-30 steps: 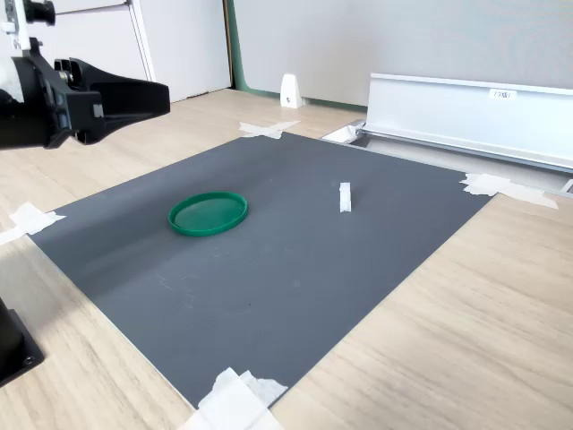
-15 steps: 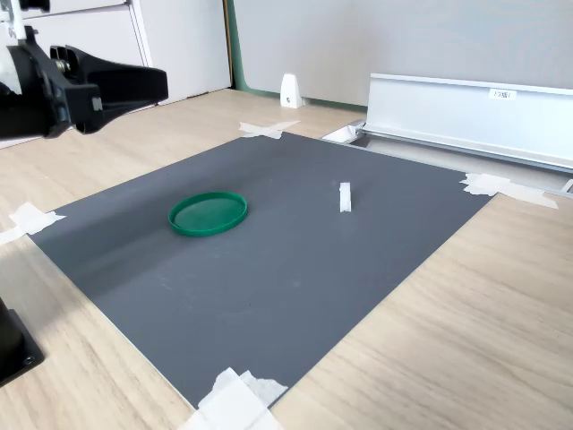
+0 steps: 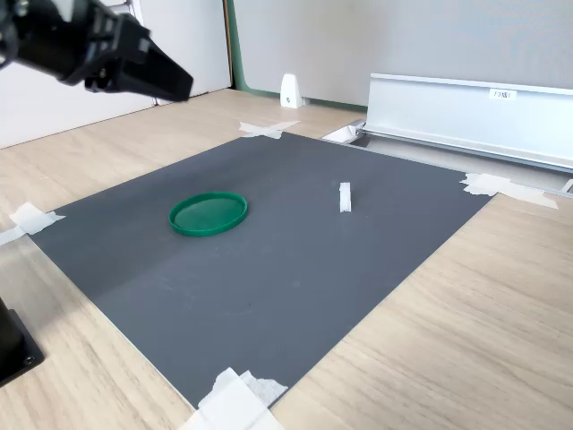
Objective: Grasp a white terminal and put it on the green lid.
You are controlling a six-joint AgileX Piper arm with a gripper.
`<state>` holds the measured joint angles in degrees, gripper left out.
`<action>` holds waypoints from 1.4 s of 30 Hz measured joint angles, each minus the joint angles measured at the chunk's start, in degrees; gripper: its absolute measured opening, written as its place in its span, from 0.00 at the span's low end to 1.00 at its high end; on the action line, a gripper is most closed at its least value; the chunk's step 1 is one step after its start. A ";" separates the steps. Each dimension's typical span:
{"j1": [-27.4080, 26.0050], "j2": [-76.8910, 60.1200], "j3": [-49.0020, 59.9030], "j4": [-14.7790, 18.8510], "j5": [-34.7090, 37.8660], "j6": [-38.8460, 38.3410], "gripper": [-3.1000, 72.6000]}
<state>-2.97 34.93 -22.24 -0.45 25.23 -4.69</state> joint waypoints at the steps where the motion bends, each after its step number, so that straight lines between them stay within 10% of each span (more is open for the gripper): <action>1: 0.00 2.09 -1.17 -0.57 1.76 -0.05 0.03; 14: 0.00 26.58 -16.00 -4.06 19.04 -0.10 0.03; 30: -3.01 39.19 -31.14 0.06 24.25 -9.75 0.04; 36: -7.51 42.75 -31.55 0.45 25.22 -14.97 0.22; 42: -8.54 47.15 -34.87 2.83 25.40 -21.68 0.60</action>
<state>-11.51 82.08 -57.11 2.38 50.63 -26.37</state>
